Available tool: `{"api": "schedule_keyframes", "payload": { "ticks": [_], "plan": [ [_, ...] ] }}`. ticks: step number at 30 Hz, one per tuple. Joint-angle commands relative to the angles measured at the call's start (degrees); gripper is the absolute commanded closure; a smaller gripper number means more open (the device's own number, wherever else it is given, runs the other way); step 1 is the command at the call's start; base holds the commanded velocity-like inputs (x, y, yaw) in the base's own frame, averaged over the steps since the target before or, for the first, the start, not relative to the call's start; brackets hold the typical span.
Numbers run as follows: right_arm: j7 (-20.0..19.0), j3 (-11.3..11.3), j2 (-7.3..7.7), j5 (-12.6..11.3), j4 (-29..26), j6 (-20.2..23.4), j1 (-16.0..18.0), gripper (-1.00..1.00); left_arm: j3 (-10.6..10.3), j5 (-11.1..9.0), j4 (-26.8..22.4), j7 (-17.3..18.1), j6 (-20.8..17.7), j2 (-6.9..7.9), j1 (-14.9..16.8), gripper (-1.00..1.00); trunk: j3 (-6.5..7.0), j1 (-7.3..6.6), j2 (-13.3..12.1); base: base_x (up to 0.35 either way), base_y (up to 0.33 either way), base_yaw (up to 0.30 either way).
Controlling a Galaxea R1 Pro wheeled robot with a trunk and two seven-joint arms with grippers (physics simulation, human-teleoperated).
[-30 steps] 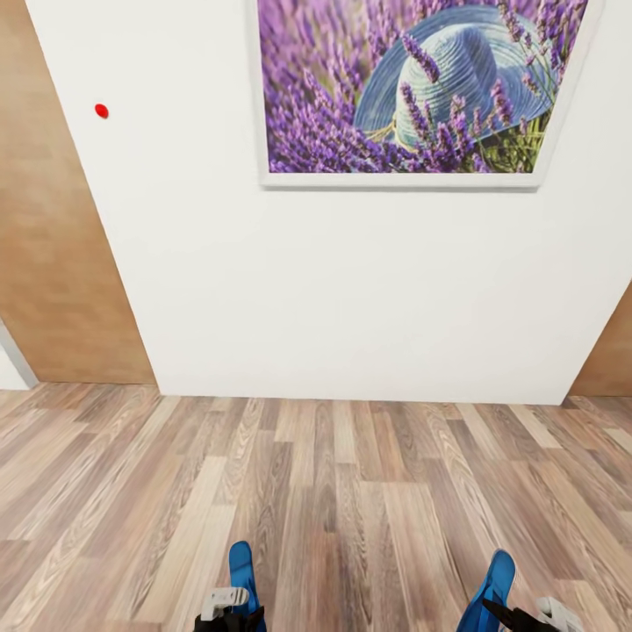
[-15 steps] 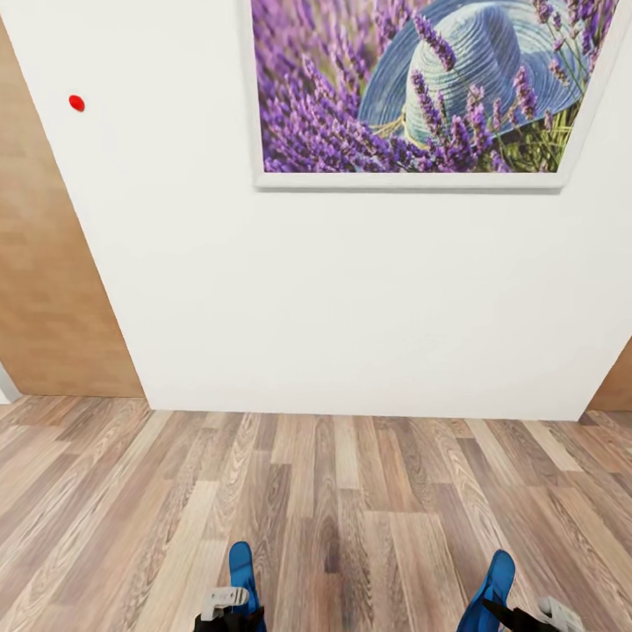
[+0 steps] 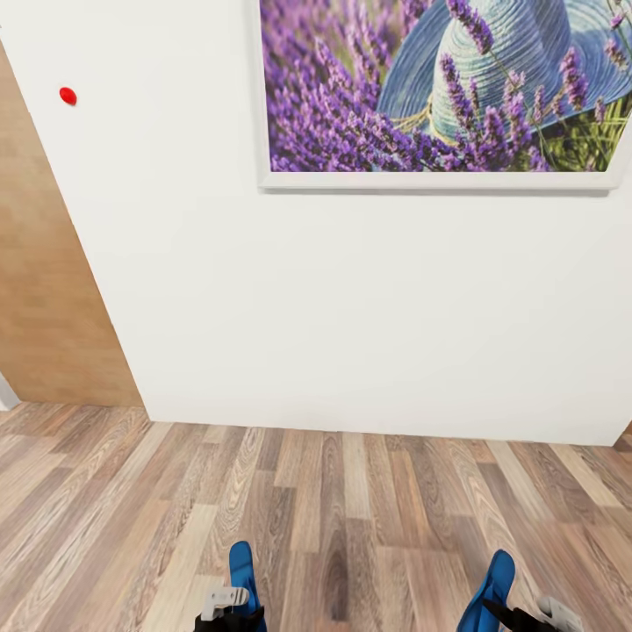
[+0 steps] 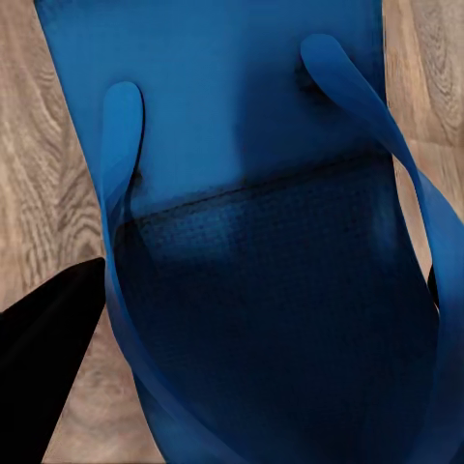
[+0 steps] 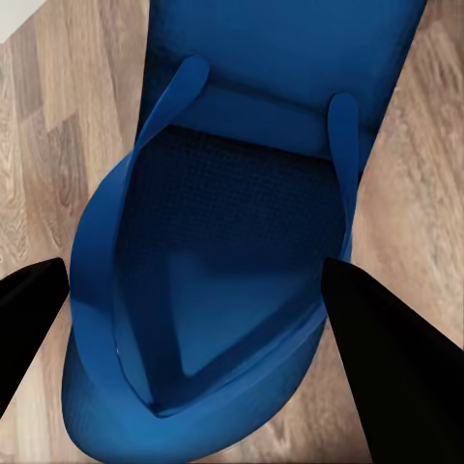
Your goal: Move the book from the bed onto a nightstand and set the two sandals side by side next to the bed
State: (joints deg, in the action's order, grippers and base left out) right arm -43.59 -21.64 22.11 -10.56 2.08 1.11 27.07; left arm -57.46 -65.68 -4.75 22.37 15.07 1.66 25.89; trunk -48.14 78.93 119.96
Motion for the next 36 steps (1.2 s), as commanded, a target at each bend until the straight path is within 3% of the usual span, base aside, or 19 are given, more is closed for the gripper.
{"api": "schedule_keyframes", "payload": {
  "ticks": [1, 26, 36],
  "plan": [
    [-0.3, 0.0, 0.04, -0.6, 0.2, 0.1, 0.1, 1.0, -0.5, -0.5, 0.0, 0.2, 0.2, 0.01, 0.0, 1.0, -0.05, 0.01, 0.0, 0.09, 0.0, 0.265],
    [-0.3, 0.1, -0.14, -0.4, 0.2, 0.1, 0.1, 1.0, -0.5, -0.5, 0.0, 0.2, 0.1, 0.01, 0.0, 1.0, -0.05, 0.01, 0.0, 0.009, 0.0, 0.29],
    [-0.3, 0.1, -0.22, -0.3, 0.2, 0.1, 0.1, 1.0, -0.5, -0.5, 0.0, 0.1, 0.1, 0.01, 0.0, 1.0, -0.05, 0.01, 0.0, 0.221, -0.09, 0.291]
  ]
}}
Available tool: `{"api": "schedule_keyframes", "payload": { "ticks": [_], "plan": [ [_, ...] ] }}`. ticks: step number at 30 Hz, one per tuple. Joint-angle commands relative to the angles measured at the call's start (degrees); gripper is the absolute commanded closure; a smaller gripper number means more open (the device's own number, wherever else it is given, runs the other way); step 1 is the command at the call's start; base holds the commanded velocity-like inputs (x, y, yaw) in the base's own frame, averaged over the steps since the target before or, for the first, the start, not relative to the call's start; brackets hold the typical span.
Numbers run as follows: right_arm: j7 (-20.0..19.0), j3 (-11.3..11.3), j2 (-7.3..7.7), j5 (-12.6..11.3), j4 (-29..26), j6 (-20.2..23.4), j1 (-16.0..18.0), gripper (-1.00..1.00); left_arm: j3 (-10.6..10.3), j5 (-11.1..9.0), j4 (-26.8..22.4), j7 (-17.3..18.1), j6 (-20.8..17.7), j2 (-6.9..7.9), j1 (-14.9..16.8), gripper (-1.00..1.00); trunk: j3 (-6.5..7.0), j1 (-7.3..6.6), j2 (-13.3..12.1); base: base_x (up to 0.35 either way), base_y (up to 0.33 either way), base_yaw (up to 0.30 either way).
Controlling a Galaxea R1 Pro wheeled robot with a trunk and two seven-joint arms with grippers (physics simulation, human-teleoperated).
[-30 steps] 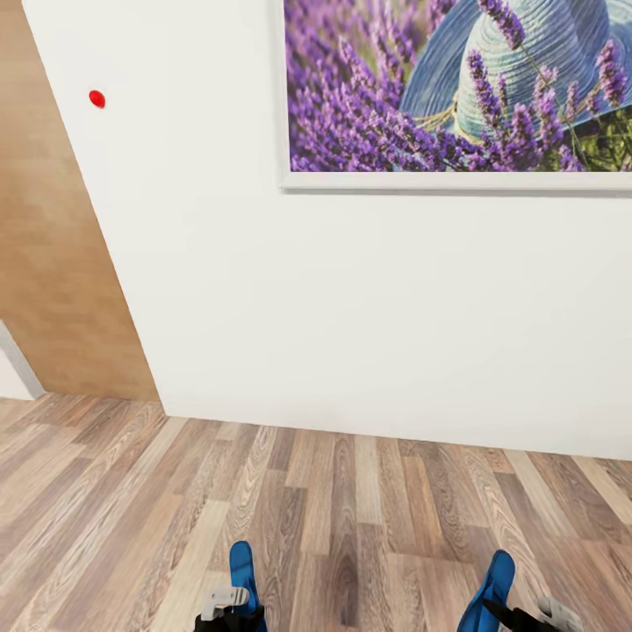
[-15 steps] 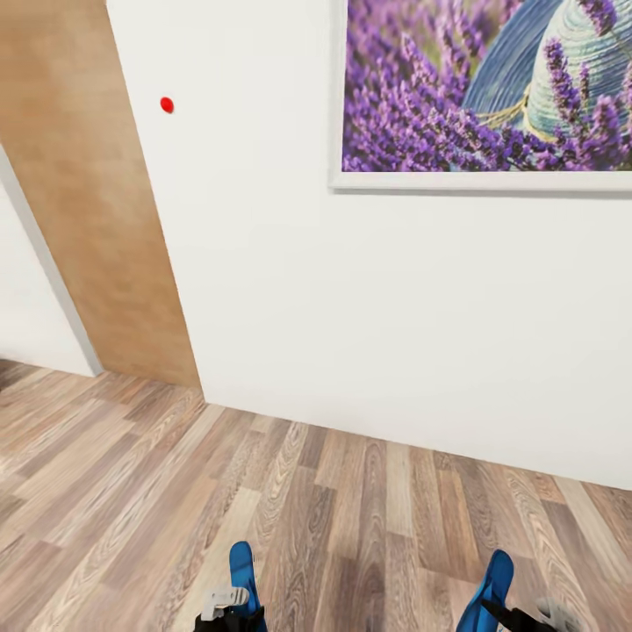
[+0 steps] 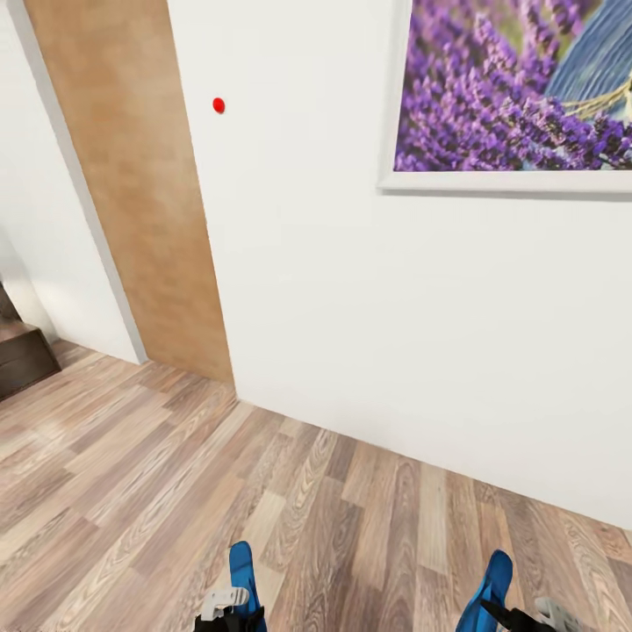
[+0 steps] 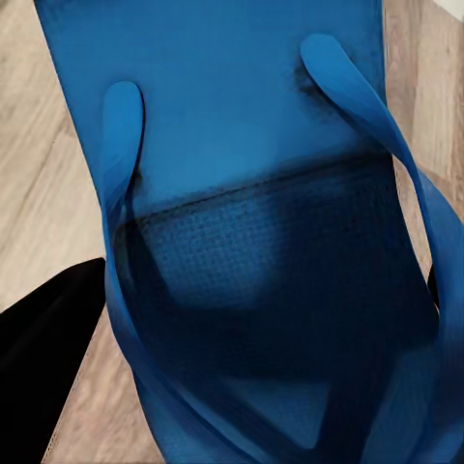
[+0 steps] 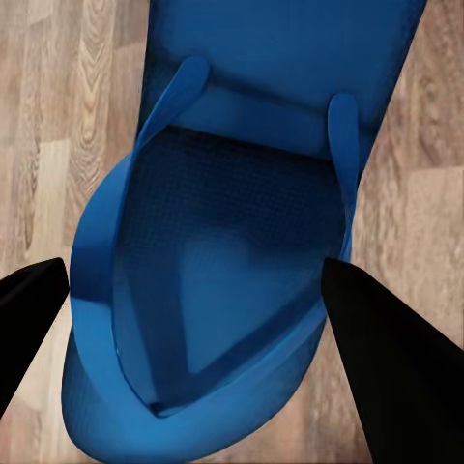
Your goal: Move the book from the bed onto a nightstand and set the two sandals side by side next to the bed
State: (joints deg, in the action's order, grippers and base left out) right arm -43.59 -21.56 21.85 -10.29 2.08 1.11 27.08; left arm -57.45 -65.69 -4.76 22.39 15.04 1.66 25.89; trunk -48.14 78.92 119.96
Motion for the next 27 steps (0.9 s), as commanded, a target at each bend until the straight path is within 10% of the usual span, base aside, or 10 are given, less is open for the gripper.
{"api": "schedule_keyframes", "payload": {
  "ticks": [1, 27],
  "plan": [
    [-0.3, 0.0, 0.04, -0.6, 0.2, 0.1, 0.1, 1.0, -0.5, -0.5, 0.0, 0.1, 0.2, 0.01, 0.0, 1.0, -0.05, 0.02, 0.0, 0.273, -0.113, 0.26],
    [-0.3, 0.0, -0.05, -0.6, 0.2, 0.1, 0.1, 1.0, -0.5, -0.5, 0.0, 0.1, 0.2, 0.01, 0.0, 1.0, -0.05, 0.02, 0.0, 0.23, -0.092, 0.062]
  ]
}}
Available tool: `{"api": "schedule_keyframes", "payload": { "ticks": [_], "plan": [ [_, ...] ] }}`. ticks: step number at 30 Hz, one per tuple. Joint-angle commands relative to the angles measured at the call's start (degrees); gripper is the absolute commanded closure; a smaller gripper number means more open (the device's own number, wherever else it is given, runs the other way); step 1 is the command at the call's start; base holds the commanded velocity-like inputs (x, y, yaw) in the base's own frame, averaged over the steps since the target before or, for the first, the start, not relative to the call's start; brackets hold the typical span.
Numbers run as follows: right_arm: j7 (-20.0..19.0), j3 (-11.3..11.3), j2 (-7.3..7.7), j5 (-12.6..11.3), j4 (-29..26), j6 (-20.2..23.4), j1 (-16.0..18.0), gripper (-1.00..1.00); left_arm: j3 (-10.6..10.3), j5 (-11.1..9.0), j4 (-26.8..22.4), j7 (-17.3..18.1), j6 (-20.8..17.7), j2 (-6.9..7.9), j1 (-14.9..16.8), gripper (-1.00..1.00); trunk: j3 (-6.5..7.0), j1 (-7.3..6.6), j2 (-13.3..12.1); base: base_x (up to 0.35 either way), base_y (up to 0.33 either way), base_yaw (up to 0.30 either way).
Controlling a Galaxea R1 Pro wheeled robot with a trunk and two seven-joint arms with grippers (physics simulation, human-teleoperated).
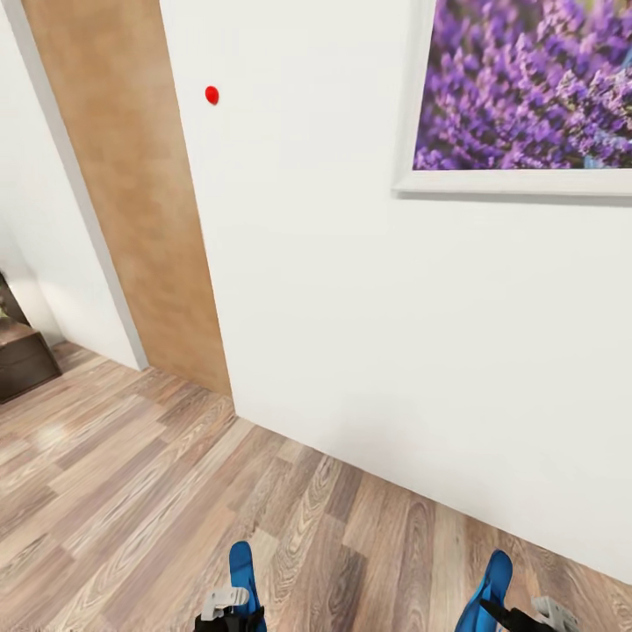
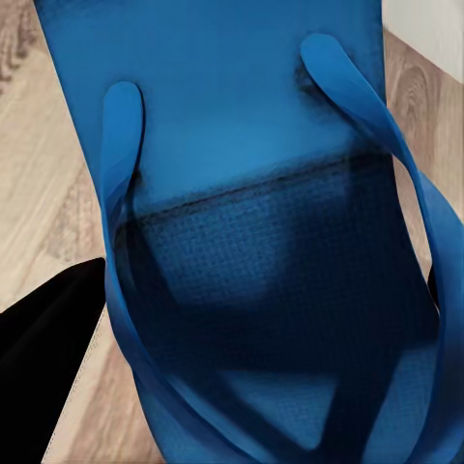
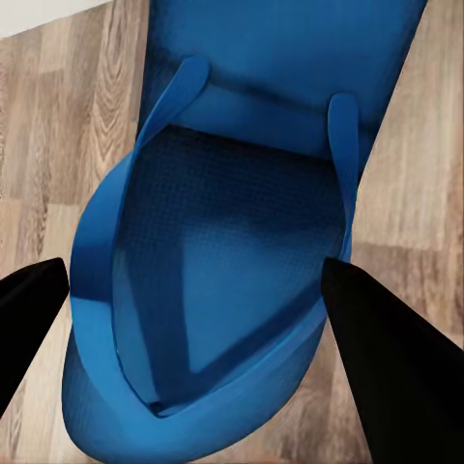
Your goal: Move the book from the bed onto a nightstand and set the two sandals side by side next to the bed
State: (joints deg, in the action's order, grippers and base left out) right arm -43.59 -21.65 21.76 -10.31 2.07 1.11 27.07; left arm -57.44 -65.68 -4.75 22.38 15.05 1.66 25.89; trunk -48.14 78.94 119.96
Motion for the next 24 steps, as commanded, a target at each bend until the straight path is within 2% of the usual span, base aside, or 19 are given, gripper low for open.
{"api": "schedule_keyframes", "payload": {
  "ticks": [1, 24],
  "plan": [
    [-0.3, 0.1, 0.04, -0.6, 0.2, 0.1, 0.1, 1.0, -0.5, -0.5, 0.0, 0.1, 0.2, 0.01, 0.0, 1.0, -0.05, -0.01, 0.0, 0.012, -0.004, 0.269],
    [-0.3, 0.1, 0.04, -0.6, 0.2, 0.1, 0.1, 1.0, -0.5, -0.5, 0.0, 0.1, 0.2, 0.01, 0.0, 1.0, -0.05, -0.01, 0.0, 0.001, 0.0, 0.29]
  ]
}}
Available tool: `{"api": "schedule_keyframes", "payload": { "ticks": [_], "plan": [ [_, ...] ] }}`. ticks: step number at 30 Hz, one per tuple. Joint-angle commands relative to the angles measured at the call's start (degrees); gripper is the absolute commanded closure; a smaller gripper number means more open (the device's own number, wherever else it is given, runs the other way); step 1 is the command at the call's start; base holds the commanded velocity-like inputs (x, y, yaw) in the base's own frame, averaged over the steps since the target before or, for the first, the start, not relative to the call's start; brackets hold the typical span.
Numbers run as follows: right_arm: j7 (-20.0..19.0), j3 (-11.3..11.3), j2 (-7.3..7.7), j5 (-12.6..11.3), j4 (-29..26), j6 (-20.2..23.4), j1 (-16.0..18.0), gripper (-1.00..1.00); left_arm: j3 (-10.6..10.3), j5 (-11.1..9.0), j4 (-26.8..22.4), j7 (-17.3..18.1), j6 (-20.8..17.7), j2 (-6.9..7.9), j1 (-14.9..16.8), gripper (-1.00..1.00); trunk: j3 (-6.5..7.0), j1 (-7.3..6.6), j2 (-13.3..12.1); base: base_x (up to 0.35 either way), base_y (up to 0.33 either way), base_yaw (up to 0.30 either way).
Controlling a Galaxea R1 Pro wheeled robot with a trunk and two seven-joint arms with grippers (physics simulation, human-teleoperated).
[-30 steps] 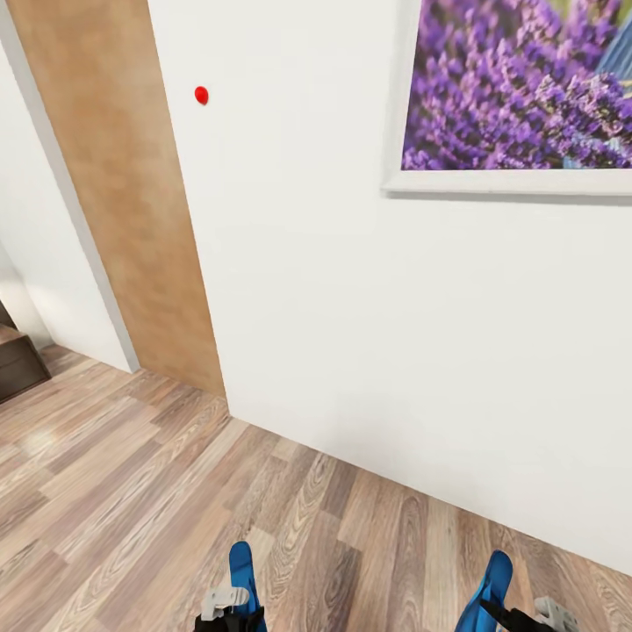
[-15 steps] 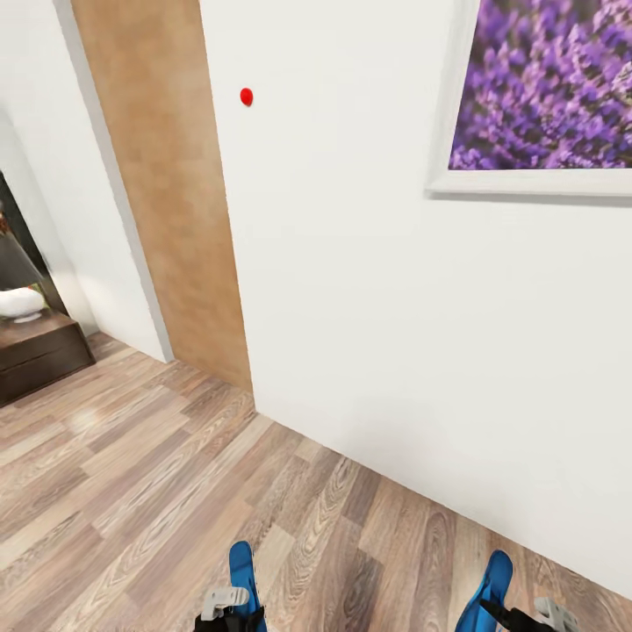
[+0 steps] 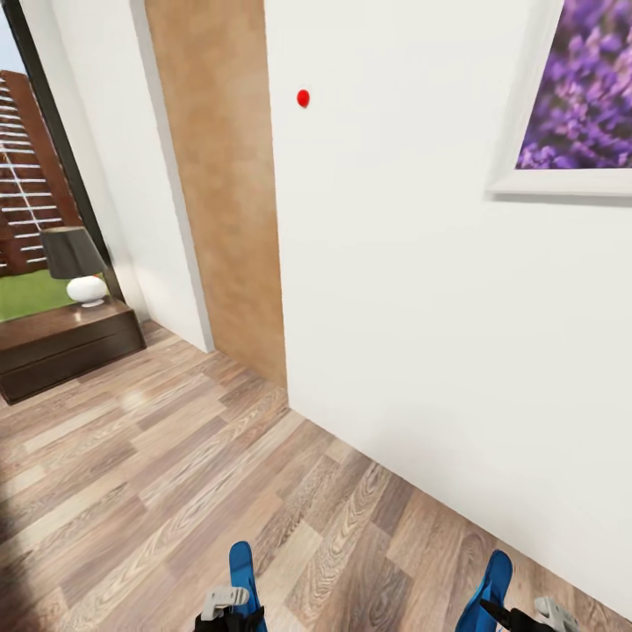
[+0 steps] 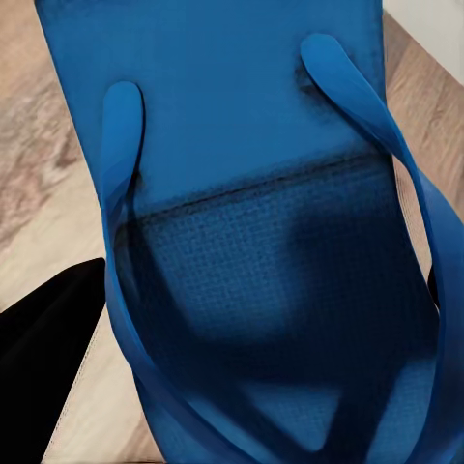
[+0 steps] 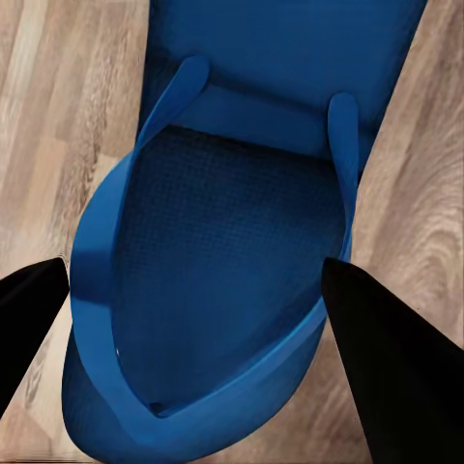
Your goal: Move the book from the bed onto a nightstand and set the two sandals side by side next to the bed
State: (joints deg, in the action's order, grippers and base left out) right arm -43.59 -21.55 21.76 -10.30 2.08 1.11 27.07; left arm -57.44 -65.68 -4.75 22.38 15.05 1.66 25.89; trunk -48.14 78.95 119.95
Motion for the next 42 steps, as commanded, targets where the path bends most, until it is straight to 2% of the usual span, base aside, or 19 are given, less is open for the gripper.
{"api": "schedule_keyframes", "payload": {
  "ticks": [1, 17, 27, 33, 42],
  "plan": [
    [-0.3, 0.0, 0.04, -0.6, 0.2, 0.1, 0.1, 1.0, -0.5, -0.5, 0.0, 0.1, 0.2, 0.01, 0.0, 1.0, -0.05, -0.01, 0.0, 0.0, 0.0, 0.291],
    [-0.3, 0.0, -0.05, -0.6, 0.2, 0.1, 0.1, 1.0, -0.5, -0.5, 0.0, 0.1, 0.2, 0.01, 0.0, 1.0, -0.05, -0.01, 0.0, 0.01, 0.0, 0.291],
    [-0.3, 0.0, -0.05, -0.5, 0.1, 0.1, 0.1, 1.0, -0.5, -0.5, 0.0, 0.1, 0.2, 0.01, 0.0, 1.0, -0.05, -0.01, 0.0, 0.245, -0.062, 0.271],
    [-0.3, 0.0, -0.05, -0.5, 0.1, 0.1, 0.1, 1.0, -0.5, -0.5, 0.0, 0.1, 0.2, 0.01, 0.0, 1.0, -0.05, -0.01, 0.0, 0.281, -0.007, 0.043],
    [-0.2, 0.0, -0.05, -0.5, 0.1, 0.1, 0.1, 1.0, -0.5, -0.5, 0.0, 0.1, 0.2, 0.01, 0.0, 1.0, -0.05, -0.01, 0.0, 0.051, 0.0, 0.204]
  ]
}}
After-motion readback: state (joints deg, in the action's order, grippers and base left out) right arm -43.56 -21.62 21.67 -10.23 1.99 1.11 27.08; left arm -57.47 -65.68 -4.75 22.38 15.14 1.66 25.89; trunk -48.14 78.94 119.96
